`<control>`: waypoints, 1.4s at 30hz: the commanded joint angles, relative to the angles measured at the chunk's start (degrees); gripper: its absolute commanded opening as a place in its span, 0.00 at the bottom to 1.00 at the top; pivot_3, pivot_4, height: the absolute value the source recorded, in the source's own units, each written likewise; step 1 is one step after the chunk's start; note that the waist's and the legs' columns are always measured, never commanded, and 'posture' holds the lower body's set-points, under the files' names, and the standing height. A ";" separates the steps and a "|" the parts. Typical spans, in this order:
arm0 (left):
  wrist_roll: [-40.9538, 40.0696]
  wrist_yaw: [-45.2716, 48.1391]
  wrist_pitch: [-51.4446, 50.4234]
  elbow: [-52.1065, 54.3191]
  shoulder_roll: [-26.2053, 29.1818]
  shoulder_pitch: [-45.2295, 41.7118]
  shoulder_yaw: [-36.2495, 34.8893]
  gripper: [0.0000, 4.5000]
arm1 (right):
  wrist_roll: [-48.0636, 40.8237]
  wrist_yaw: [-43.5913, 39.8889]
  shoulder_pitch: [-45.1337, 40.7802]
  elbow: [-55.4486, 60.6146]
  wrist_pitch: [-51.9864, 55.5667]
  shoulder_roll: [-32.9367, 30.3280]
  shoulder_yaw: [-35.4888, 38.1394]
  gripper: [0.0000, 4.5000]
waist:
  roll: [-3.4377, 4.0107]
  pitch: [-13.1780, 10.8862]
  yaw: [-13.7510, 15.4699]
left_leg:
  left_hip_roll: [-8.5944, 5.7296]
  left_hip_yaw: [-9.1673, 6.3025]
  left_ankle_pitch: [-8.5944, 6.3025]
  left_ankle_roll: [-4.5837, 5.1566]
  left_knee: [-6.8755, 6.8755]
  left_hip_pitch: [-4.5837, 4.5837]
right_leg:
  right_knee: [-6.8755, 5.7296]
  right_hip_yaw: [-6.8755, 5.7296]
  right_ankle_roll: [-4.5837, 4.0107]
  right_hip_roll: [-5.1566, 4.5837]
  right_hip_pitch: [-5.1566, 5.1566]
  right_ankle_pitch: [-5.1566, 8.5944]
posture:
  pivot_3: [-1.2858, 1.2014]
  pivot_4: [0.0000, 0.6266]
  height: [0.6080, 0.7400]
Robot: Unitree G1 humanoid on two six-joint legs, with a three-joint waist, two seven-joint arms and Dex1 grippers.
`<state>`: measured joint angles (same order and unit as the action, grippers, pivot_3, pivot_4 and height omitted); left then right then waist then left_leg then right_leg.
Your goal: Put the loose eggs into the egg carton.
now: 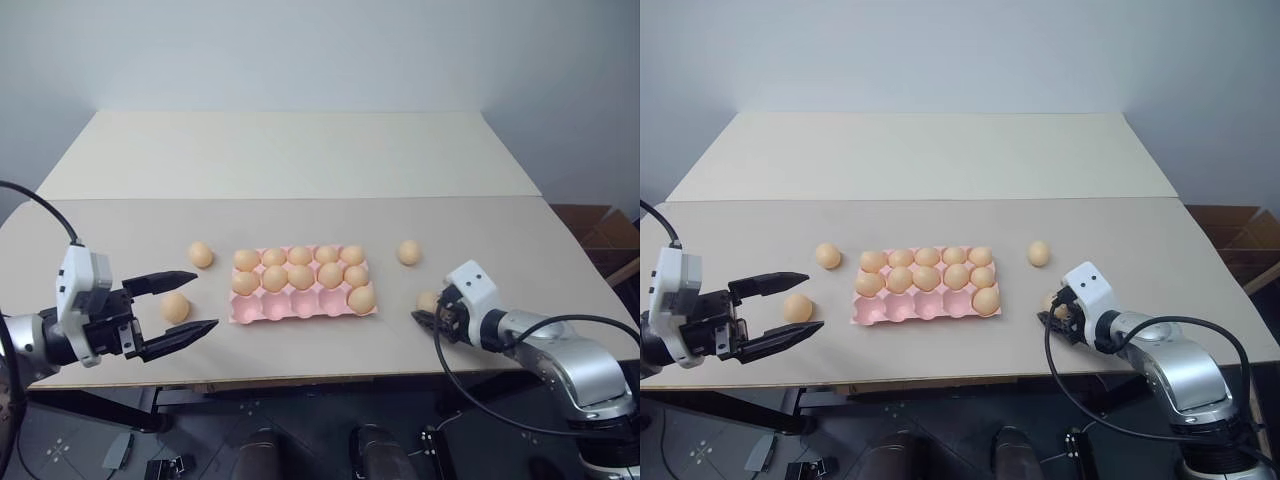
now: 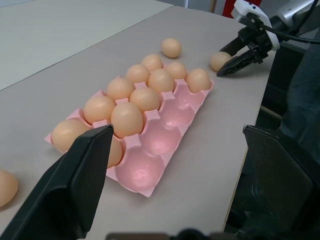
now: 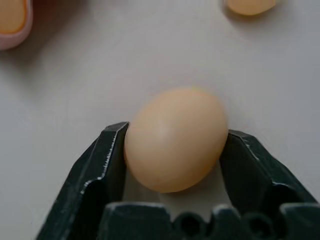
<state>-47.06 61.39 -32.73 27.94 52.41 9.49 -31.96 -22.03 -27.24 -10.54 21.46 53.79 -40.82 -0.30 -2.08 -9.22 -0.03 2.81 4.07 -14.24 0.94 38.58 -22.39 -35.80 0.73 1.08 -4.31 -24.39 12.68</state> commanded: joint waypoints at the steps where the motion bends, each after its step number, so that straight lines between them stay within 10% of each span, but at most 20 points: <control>1: 0.12 0.03 0.29 0.96 0.67 0.14 -1.19 1.00 | -0.04 1.21 -1.81 3.59 0.97 0.26 2.97 0.46 | 0.00 0.00 -0.02 | 0.00 0.00 0.00 0.00 0.00 0.01 | -0.02 0.00 0.00 0.00 0.00 0.00 | 0.52 0.24 1.00; 21: 1.03 0.52 0.48 0.60 0.75 0.30 -1.67 1.00 | 4.89 2.13 -18.49 7.54 1.96 13.04 -20.51 0.45 | -0.01 0.00 -0.66 | -0.03 0.00 0.00 0.00 -0.11 -0.06 | 0.01 -0.02 -0.21 -0.05 -0.10 -0.14 | 0.52 0.24 1.00; 25: 1.31 0.73 0.73 0.50 0.66 0.68 -1.85 1.00 | 6.20 1.64 -18.64 7.73 2.94 12.63 -21.02 0.73 | -0.01 0.00 -0.63 | -0.01 -0.02 0.01 -0.01 -0.12 -0.04 | -0.02 -0.06 -0.23 -0.03 -0.10 -0.13 | 0.52 0.24 1.00; 29: 1.71 0.54 0.77 0.38 0.32 1.54 -2.59 1.00 | 1.97 -0.99 -18.50 12.87 4.80 11.10 -13.70 0.99 | 0.00 0.00 -0.67 | 0.01 -0.02 0.01 -0.01 -0.14 -0.02 | -0.07 -0.06 -0.22 0.00 -0.12 -0.14 | 0.52 0.24 1.00; 42: 3.99 4.30 3.30 -5.36 -0.69 8.51 -9.33 1.00 | -6.60 -28.16 3.69 8.02 -19.59 -6.42 18.85 0.99 | -0.02 0.00 -0.24 | -0.01 -0.02 0.00 -0.01 -0.31 0.04 | 0.10 -0.10 -0.06 -0.03 -0.04 0.05 | 0.52 0.24 1.00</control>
<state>-43.40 64.87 -30.75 22.82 51.70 17.42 -38.74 -28.18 -50.87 -8.16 30.79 39.87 -46.21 14.32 -2.10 -9.22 -0.26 2.80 4.04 -14.24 0.93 38.27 -22.31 -35.70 0.63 1.06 -4.33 -24.37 12.77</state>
